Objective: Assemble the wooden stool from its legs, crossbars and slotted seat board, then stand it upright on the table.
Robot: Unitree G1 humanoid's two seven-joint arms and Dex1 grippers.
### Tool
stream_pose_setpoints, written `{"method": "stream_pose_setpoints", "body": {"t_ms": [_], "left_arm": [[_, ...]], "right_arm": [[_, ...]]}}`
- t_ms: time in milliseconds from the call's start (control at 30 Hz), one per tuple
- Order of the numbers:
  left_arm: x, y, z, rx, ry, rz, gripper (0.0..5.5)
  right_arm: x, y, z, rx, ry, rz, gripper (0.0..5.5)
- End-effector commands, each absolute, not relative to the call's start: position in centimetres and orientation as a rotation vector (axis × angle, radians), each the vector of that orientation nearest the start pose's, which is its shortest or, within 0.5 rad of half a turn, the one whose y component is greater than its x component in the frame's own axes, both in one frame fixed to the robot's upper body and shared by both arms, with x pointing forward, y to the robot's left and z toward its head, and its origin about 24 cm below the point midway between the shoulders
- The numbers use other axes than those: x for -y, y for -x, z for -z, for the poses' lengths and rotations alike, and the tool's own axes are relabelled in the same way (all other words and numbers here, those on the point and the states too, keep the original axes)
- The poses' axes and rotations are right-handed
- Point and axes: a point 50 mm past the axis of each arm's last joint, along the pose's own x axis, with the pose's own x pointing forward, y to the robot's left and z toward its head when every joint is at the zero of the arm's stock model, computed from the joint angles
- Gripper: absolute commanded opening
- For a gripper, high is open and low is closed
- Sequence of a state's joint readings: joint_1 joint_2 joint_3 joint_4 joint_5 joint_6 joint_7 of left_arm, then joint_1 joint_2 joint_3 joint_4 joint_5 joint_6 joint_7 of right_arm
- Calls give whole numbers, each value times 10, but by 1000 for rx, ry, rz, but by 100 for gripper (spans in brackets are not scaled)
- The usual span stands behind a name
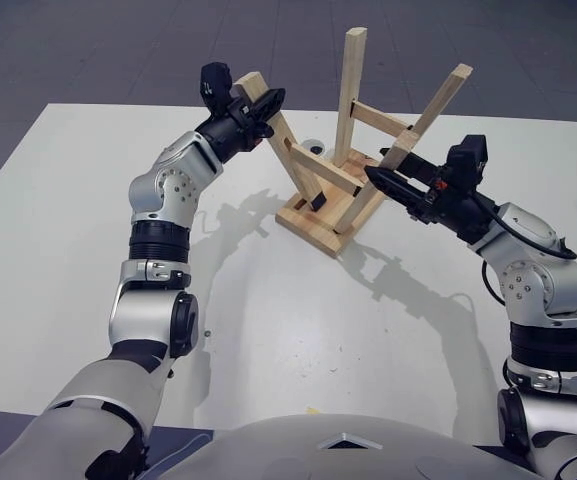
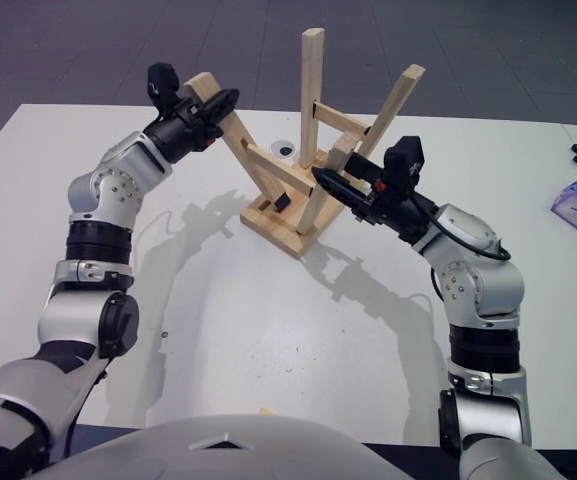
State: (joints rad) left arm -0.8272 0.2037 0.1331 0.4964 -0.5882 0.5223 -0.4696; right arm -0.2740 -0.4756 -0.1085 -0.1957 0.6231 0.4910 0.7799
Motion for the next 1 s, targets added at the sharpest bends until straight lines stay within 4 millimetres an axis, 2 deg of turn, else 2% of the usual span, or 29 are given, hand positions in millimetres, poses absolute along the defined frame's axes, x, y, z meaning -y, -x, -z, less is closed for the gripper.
{"method": "stream_pose_setpoints", "body": {"t_ms": [33,200,433,833,1000], "left_arm": [[-145,-374,-160,-122,425,608,105],[-158,-370,-159,-138,482,573,105],[-154,-364,-146,-174,383,566,105],[-163,-370,-155,-144,322,546,105],[-145,-364,-155,-151,233,603,105]], "right_arm": [[179,-269,-121,-93,-197,-902,212],[176,-266,-118,-99,-207,-904,212],[177,-268,-118,-88,-182,-886,212],[174,-266,-115,-86,-187,-885,212],[170,-265,-117,-77,-168,-903,212]]}}
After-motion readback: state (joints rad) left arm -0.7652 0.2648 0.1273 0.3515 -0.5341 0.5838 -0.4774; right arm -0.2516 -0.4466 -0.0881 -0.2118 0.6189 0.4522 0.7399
